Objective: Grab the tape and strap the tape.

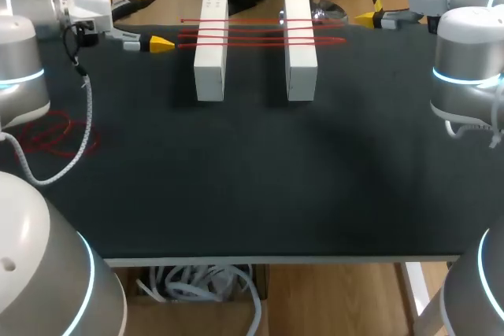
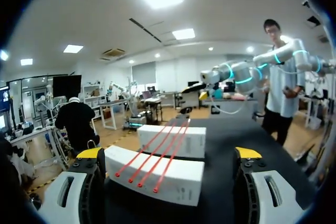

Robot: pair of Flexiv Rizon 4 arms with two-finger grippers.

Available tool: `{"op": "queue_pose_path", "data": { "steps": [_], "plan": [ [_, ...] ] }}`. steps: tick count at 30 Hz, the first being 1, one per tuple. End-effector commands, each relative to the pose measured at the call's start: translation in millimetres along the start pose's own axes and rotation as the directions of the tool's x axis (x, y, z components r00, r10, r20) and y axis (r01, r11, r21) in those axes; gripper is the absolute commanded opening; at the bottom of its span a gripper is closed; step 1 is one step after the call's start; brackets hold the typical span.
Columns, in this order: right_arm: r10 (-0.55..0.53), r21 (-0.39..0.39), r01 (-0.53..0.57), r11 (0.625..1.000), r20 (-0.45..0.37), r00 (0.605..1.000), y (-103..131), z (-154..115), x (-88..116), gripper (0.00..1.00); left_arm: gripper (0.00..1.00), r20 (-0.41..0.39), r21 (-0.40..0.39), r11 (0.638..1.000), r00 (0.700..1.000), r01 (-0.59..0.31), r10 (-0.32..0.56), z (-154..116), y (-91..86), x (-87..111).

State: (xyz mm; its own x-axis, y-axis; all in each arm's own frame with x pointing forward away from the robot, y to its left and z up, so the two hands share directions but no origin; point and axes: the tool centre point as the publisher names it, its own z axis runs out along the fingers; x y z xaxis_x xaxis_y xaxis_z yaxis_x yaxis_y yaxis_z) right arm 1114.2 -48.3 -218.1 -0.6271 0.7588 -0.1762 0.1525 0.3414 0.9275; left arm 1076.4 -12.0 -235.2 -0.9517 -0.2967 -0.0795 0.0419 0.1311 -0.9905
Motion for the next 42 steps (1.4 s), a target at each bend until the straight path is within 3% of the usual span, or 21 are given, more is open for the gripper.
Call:
{"op": "queue_pose_path", "data": {
  "steps": [1, 2, 3, 4, 13, 20, 25, 42],
  "plan": [
    [0.0, 0.0, 0.0, 1.0, -0.002, 1.0, -0.2, -0.5, -0.5, 1.0, 0.7, -0.024, 0.02, 1.0, 1.0, -0.001, 0.002, 0.5, 9.7, -3.3],
    [0.0, 0.0, 0.0, 1.0, -0.002, 1.0, -0.2, -0.5, -0.5, 1.0, 0.71, -0.028, 0.019, 1.0, 1.0, -0.001, 0.002, 0.5, 11.4, -3.2],
    [0.0, 0.0, 0.0, 1.0, -0.002, 1.0, -0.2, -0.5, -0.5, 1.0, 0.49, -0.032, 0.017, 1.0, 0.999, -0.005, 0.005, 0.4, 12.6, -2.8],
    [0.0, 0.0, 0.0, 1.0, -0.002, 1.0, -0.2, -0.5, -0.5, 1.0, 0.39, -0.034, 0.017, 1.0, 0.999, -0.006, 0.007, 0.4, 14.1, -2.3],
    [0.0, 0.0, 0.0, 1.0, -0.002, 1.0, -0.2, -0.5, -0.5, 1.0, 0.43, -0.061, 0.007, 1.0, 0.998, 0.011, -0.011, 4.4, 34.4, -0.3],
    [0.0, 0.0, 0.0, 1.0, -0.002, 1.0, -0.2, -0.5, -0.5, 1.0, 0.39, -0.074, 0.004, 1.0, 0.997, 0.025, -0.025, 7.0, 45.9, -1.2],
    [0.0, 0.0, 0.0, 1.0, -0.002, 1.0, -0.2, -0.5, -0.5, 1.0, 0.45, -0.081, 0.001, 1.0, 0.996, 0.028, -0.028, 8.1, 49.3, -3.4],
    [0.0, 0.0, 0.0, 1.0, -0.002, 1.0, -0.2, -0.5, -0.5, 1.0, 0.37, -0.099, 0.015, 0.999, 0.994, 0.051, -0.049, 18.4, 66.2, -8.6]
  ]
}}
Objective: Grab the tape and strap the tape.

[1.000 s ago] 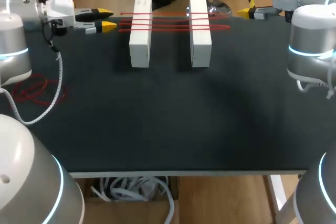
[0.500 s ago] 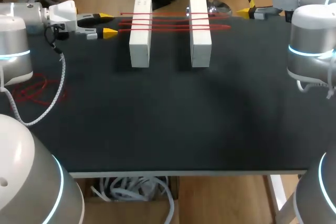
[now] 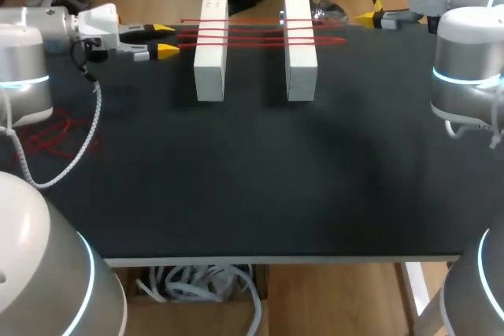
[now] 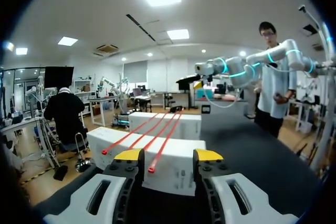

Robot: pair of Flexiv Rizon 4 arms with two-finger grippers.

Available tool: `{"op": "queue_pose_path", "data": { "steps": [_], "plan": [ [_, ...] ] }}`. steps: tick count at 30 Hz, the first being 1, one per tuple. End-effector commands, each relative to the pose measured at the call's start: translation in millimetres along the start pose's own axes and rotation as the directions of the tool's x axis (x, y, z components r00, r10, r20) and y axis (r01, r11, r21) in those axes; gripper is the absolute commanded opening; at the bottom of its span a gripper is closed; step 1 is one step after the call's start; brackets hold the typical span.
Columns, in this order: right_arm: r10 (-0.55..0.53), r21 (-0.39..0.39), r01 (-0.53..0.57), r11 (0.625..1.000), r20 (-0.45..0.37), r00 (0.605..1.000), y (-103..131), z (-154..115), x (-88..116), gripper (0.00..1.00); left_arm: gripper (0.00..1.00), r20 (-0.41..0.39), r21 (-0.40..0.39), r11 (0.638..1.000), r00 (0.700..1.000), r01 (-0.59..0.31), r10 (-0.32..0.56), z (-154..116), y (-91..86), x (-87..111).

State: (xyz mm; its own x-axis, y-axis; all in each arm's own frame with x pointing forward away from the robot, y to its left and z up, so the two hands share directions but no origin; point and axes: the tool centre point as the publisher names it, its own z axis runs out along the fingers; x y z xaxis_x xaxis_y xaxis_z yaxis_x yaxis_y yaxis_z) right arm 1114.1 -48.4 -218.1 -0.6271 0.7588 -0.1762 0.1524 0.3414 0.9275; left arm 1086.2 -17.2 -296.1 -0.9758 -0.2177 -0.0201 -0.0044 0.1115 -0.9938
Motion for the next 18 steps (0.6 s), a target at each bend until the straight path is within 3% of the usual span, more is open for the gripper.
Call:
{"op": "queue_pose_path", "data": {
  "steps": [1, 7, 18],
  "plan": [
    [0.0, 0.0, 0.0, 1.0, -0.002, 1.0, -0.2, -0.4, -0.5, 1.0, 0.35, -0.011, 0.011, 1.0, 1.0, 0.001, -0.001, 3.6, 6.5, -7.3],
    [0.0, 0.0, 0.0, 1.0, -0.002, 1.0, -0.2, -0.4, -0.5, 1.0, 0.4, -0.016, 0.011, 1.0, 1.0, 0.007, -0.007, 6.0, 10.4, -10.4],
    [0.0, 0.0, 0.0, 1.0, -0.002, 1.0, -0.2, -0.4, -0.5, 1.0, 0.36, -0.024, 0.016, 0.999, 0.999, 0.028, -0.027, 11.4, 19.0, -12.3]
  ]
}}
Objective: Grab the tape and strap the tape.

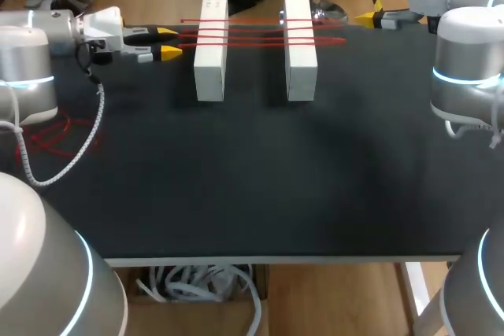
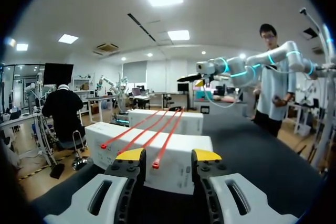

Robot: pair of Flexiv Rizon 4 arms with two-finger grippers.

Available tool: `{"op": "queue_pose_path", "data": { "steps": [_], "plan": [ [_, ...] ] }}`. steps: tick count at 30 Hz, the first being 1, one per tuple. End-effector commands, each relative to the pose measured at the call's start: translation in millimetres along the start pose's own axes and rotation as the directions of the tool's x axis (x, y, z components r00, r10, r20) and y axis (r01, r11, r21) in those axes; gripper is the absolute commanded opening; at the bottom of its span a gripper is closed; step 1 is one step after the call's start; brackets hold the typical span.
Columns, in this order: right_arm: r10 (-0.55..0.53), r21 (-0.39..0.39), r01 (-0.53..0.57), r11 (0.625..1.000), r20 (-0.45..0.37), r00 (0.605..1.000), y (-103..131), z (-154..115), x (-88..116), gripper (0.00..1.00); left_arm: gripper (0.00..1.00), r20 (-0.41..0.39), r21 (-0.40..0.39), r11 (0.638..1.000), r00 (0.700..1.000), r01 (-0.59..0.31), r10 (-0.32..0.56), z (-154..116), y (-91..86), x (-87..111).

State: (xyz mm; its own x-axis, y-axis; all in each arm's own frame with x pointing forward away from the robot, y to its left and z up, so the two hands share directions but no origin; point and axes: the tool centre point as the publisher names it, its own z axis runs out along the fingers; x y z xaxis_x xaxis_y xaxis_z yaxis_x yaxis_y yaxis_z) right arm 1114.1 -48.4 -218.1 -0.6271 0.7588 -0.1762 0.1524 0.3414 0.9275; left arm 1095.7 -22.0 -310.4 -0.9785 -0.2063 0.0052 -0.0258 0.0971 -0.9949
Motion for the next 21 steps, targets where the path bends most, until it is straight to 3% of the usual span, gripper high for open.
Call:
{"op": "queue_pose_path", "data": {
  "steps": [1, 21],
  "plan": [
    [0.0, 0.0, 0.0, 1.0, -0.002, 1.0, -0.2, -0.4, -0.5, 1.0, 0.36, -0.01, 0.007, 1.0, 1.0, 0.005, -0.005, 3.4, 6.3, -4.8],
    [0.0, 0.0, 0.0, 1.0, -0.002, 1.0, -0.2, -0.4, -0.5, 1.0, 0.27, -0.004, 0.015, 0.999, 1.0, 0.03, -0.03, 7.9, 17.5, -12.7]
  ]
}}
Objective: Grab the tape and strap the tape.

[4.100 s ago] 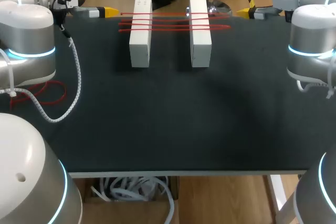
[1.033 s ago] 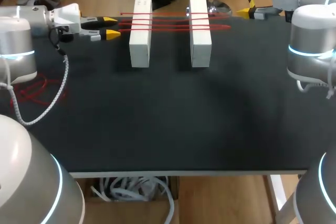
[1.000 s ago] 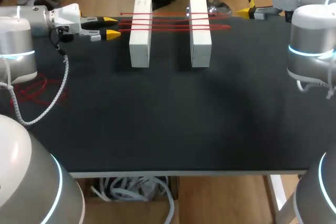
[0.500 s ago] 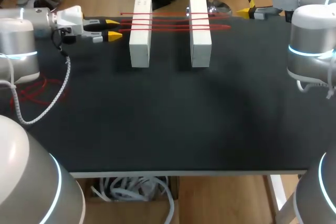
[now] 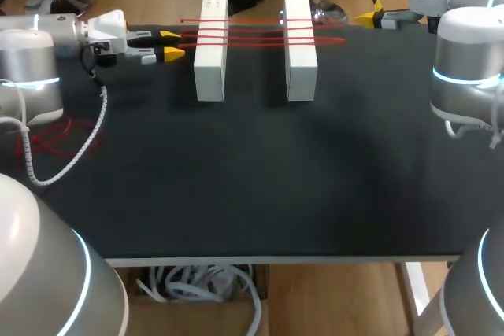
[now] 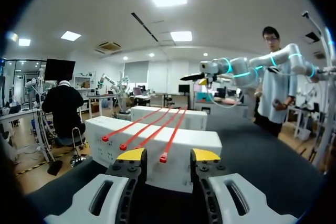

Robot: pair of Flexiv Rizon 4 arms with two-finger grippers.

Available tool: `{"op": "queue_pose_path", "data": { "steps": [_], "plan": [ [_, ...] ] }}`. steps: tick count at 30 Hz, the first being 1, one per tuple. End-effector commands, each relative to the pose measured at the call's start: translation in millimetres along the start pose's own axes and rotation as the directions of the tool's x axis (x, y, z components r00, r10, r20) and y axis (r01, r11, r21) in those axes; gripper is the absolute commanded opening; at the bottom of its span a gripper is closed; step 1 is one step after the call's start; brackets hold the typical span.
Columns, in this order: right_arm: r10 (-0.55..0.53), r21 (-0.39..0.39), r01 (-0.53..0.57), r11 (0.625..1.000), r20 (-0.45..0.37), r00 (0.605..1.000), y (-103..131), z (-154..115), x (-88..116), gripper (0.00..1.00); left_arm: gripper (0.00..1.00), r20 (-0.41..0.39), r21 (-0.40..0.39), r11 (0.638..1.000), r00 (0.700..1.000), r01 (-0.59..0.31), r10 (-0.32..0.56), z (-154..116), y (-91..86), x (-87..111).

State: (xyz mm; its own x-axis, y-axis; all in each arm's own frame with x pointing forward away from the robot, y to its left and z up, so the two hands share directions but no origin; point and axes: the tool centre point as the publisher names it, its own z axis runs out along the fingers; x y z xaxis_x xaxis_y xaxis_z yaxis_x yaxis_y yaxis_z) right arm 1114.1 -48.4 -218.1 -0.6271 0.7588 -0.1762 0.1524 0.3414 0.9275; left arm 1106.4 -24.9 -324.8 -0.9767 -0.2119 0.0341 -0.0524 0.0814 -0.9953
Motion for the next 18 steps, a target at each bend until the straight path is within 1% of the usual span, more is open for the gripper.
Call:
{"op": "queue_pose_path", "data": {
  "steps": [1, 4, 18],
  "plan": [
    [0.0, 0.0, 0.0, 1.0, -0.002, 1.0, -0.2, -0.4, -0.5, 1.0, 0.27, -0.006, 0.005, 1.0, 1.0, 0.002, -0.002, 1.5, 3.9, -2.8],
    [0.0, 0.0, 0.0, 1.0, -0.002, 1.0, -0.2, -0.4, -0.5, 1.0, 0.22, -0.006, 0.006, 1.0, 1.0, 0.005, -0.005, 1.0, 5.4, -2.8],
    [0.0, 0.0, 0.0, 1.0, -0.002, 1.0, -0.2, -0.4, -0.5, 1.0, 0.2, -0.001, 0.006, 1.0, 1.0, 0.013, -0.012, -0.7, 6.6, -2.9]
  ]
}}
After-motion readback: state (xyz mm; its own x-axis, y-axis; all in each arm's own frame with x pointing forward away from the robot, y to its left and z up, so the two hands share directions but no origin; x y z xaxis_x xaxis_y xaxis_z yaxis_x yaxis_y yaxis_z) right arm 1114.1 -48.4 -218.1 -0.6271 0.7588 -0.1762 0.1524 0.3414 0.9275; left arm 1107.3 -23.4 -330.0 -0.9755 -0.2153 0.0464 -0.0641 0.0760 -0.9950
